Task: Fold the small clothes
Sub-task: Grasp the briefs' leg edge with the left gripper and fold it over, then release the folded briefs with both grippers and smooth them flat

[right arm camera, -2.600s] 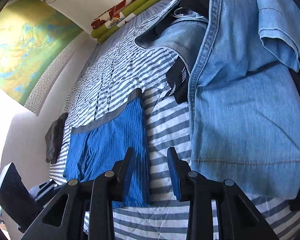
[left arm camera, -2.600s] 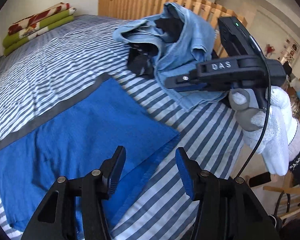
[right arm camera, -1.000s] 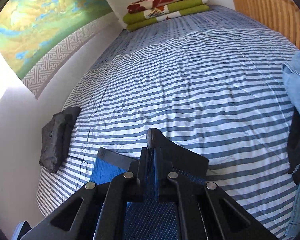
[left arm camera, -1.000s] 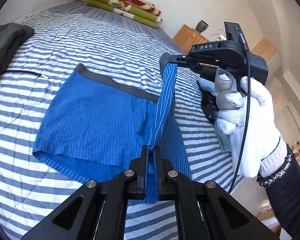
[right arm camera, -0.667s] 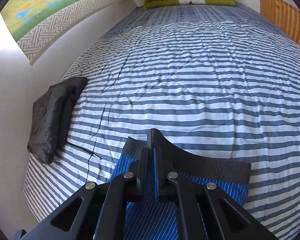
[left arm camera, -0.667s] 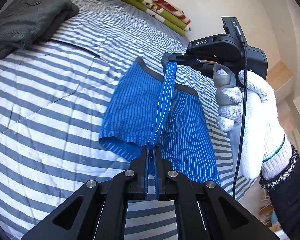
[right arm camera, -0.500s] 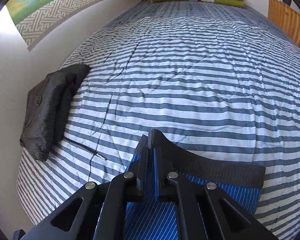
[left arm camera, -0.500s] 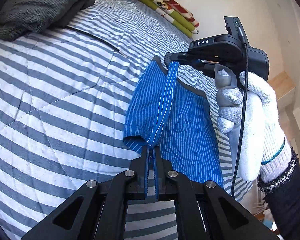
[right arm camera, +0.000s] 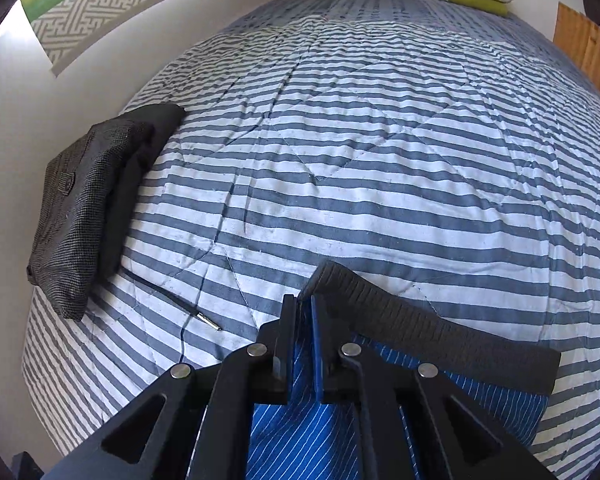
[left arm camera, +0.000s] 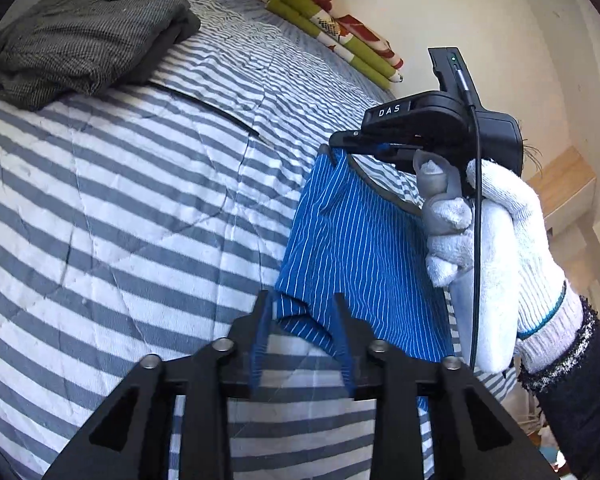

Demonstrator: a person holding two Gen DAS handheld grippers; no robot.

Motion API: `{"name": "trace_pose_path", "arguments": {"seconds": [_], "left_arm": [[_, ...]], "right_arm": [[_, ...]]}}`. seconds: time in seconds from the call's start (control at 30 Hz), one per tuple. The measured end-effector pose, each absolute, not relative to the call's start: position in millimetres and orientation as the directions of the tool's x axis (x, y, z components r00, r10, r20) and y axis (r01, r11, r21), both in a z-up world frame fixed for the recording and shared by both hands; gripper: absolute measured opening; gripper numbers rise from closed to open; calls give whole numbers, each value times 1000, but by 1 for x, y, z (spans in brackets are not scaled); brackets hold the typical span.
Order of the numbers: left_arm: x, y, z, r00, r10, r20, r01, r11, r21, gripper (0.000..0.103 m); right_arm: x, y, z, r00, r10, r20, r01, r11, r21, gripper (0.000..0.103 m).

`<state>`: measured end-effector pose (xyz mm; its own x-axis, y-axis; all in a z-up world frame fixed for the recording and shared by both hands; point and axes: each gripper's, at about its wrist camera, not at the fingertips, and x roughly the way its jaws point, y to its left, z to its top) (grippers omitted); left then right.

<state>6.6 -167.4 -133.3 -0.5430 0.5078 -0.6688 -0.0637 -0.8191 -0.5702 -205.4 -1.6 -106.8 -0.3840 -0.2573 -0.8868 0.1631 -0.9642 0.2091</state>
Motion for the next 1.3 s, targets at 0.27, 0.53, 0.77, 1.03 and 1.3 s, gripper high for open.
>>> {"name": "trace_pose_path", "arguments": {"seconds": [0.27, 0.53, 0.77, 1.03, 1.3], "left_arm": [[-25, -143, -144, -505, 446, -739, -76, -876, -477, 18], [-11, -148, -141, -528, 415, -741, -27, -880, -474, 7], [-8, -149, -143, -509, 369, -778, 34, -894, -446, 25], [-17, -151, -92, -519, 380, -765, -76, -913, -402, 58], [-85, -124, -93, -371, 456, -809, -141, -889, -436, 59]], "right_arm": [[-204, 14, -85, -380, -387, -840, 188, -922, 339, 31], [-153, 96, -81, -363, -448, -817, 133, -893, 431, 33], [-110, 142, -114, -367, -350, -862, 100, -936, 337, 33], [-61, 209, -115, -425, -415, -804, -7, -887, 462, 33], [-50, 226, -133, -395, -544, -741, -55, -791, 610, 34]]}}
